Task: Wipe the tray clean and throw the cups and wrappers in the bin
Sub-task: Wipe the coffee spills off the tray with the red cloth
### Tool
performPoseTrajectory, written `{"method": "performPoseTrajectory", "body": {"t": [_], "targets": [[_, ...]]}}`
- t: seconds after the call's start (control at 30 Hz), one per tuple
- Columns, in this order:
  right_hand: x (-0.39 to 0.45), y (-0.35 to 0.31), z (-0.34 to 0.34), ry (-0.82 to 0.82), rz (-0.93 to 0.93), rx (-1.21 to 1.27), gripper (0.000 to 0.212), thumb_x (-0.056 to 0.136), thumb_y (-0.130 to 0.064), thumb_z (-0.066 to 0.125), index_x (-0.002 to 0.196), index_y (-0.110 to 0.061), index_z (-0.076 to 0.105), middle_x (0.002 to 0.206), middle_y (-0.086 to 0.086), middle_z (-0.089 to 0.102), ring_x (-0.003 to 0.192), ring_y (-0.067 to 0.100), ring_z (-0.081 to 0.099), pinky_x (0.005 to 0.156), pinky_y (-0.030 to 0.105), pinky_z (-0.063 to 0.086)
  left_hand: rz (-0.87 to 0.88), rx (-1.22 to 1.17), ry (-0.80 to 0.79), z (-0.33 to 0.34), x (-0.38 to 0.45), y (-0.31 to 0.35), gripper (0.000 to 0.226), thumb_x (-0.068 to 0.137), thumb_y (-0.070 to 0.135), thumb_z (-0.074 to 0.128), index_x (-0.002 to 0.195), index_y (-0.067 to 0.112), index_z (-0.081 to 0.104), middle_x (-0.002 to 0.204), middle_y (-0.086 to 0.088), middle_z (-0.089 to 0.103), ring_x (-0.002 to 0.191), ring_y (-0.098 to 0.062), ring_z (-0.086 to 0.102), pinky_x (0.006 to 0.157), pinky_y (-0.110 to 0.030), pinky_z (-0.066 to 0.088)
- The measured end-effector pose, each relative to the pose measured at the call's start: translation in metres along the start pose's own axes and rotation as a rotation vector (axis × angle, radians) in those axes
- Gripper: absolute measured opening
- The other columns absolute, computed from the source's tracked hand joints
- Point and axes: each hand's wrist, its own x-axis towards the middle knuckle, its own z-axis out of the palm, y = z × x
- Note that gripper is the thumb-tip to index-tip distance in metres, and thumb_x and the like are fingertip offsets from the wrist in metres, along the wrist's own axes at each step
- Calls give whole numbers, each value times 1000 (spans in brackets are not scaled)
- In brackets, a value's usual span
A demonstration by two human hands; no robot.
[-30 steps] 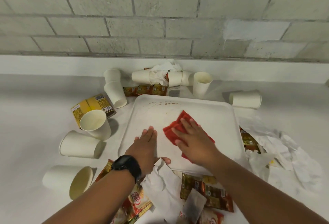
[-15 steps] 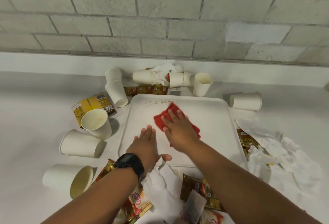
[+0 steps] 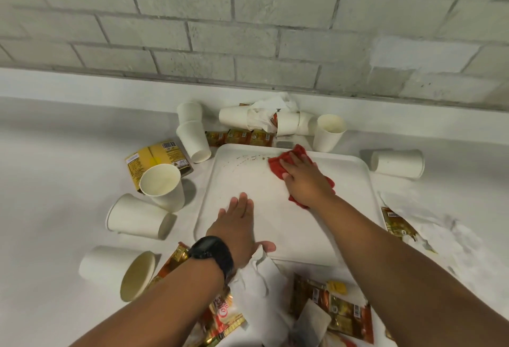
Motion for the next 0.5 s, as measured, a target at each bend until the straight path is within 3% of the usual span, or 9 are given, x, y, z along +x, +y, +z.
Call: {"method": "performPoseTrajectory", "body": {"t": [0.17,0.3,0.5], "targets": [[11,-56,9,-46,-188,-19,50,102,-30,28,151,-28,24,161,0,13,149,24,6,119,43,9,-1,26,6,-2,-2,2,104,84,67,40,150,6,-13,157,-10,-23,146,-27,-14,119,-41,4],[-21,-50,13,-32,-236,-24,47,103,-31,29,150,-32,25,161,-5,13,149,20,7,119,40,8,-11,1,18,0,-2,0,108,81,73,39,150,8,-13,157,-9,-21,146,-26,-13,119,-40,3],[-52,23,6,45,32,65,46,102,-30,30,148,-31,31,160,-5,18,149,17,12,120,40,10,11,0,28,-4,-7,0,96,91,55,44,150,6,-13,157,-10,-21,147,-27,-13,121,-41,4]]}}
